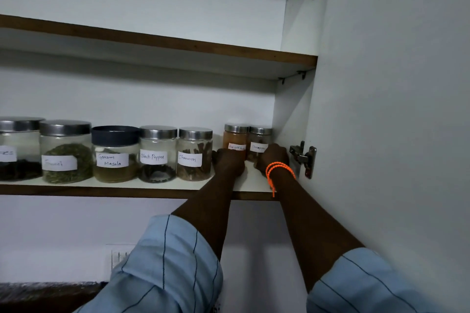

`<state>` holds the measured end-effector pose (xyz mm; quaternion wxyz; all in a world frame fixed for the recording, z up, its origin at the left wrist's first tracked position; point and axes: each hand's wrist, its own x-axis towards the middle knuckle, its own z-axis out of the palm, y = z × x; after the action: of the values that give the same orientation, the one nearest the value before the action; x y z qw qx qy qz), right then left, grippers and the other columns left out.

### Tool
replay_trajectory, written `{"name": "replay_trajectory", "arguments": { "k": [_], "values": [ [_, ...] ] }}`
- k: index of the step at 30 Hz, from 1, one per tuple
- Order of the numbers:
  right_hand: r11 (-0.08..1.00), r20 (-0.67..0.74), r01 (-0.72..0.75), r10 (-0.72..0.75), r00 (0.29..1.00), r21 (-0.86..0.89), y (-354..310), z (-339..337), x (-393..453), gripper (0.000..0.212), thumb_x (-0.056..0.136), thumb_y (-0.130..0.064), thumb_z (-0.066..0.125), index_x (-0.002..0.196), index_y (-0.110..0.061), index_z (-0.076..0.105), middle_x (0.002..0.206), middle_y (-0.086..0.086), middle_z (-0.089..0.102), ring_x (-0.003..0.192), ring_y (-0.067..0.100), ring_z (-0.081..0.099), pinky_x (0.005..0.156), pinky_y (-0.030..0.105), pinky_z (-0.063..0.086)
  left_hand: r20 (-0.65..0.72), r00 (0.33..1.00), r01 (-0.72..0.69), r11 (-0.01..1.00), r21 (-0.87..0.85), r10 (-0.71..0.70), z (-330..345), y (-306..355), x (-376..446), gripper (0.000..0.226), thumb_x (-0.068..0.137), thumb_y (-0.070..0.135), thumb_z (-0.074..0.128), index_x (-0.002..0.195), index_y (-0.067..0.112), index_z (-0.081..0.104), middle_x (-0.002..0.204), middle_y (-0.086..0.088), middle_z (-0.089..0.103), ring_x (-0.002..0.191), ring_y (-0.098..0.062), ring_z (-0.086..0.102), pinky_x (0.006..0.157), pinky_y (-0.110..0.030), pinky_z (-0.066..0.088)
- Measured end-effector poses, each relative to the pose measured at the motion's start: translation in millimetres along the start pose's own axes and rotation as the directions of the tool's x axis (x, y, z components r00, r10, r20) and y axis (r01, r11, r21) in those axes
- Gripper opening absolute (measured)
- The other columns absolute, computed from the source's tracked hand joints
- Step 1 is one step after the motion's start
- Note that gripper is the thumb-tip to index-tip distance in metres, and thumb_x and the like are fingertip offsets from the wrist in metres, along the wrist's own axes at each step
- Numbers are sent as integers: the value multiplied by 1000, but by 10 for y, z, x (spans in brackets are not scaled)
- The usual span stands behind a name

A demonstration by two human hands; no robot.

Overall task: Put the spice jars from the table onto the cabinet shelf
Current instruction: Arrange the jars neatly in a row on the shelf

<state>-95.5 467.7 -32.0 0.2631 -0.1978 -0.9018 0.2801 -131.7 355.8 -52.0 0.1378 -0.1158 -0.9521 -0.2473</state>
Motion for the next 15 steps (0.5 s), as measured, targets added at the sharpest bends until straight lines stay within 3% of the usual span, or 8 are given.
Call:
{"name": "replay_trajectory", "arguments": {
  "k": [2, 4, 6, 9, 12, 15],
  "values": [
    [1000, 34, -5, 5, 999, 4, 3, -50, -96, 63, 81, -22, 87, 134, -4, 59, 137, 16, 63, 127, 33, 62, 99, 35, 54, -62, 996, -64, 996, 62, 67, 0, 3, -157, 37, 99, 17, 56, 135, 12, 54, 135, -15, 60, 129, -35, 53, 113, -45, 37],
    [1000, 64, 20, -19, 998, -8, -2, -110, -220, 73, 79, -30, 88, 139, -7, 55, 141, 14, 60, 130, 30, 60, 99, 31, 51, -38, 994, -103, 993, 56, 105, -34, 29, -312, 30, 101, 19, 51, 131, 13, 56, 132, -13, 62, 127, -33, 55, 113, -48, 36],
    [998, 84, 59, -60, 995, 10, 5, -147, -307, 72, 75, -30, 91, 136, -9, 60, 138, 11, 64, 127, 27, 63, 92, 25, 50, -28, 990, -134, 990, 48, 135, -68, 29, -467, 26, 102, 17, 51, 126, 11, 60, 131, -13, 63, 125, -32, 57, 110, -47, 39],
    [996, 85, 61, -66, 994, 59, -18, -218, -482, 68, 71, -28, 94, 129, -8, 66, 133, 11, 68, 126, 27, 63, 93, 25, 49, -28, 986, -164, 986, -4, 164, -137, -42, -709, 23, 100, 13, 55, 120, 4, 63, 127, -17, 64, 121, -32, 59, 100, -38, 47],
    [981, 123, 160, -173, 977, 110, -92, -217, -672, 41, 77, -26, 90, 110, -4, 78, 119, 14, 76, 114, 26, 69, 99, 34, 53, -173, 960, -236, 969, -71, 221, -307, -245, -1024, 21, 97, 13, 60, 114, 5, 69, 118, -15, 71, 108, -28, 67, 86, -31, 52],
    [949, 117, 219, -250, 961, 225, -216, -118, -923, 35, 76, -26, 90, 82, 5, 75, 83, 21, 73, 77, 26, 68, 75, 39, 54, -487, 849, -327, 928, -179, 206, -484, -586, -1386, 19, 95, 17, 63, 107, 16, 78, 104, -6, 77, 94, -22, 72, 82, -35, 60]
  ]
}}
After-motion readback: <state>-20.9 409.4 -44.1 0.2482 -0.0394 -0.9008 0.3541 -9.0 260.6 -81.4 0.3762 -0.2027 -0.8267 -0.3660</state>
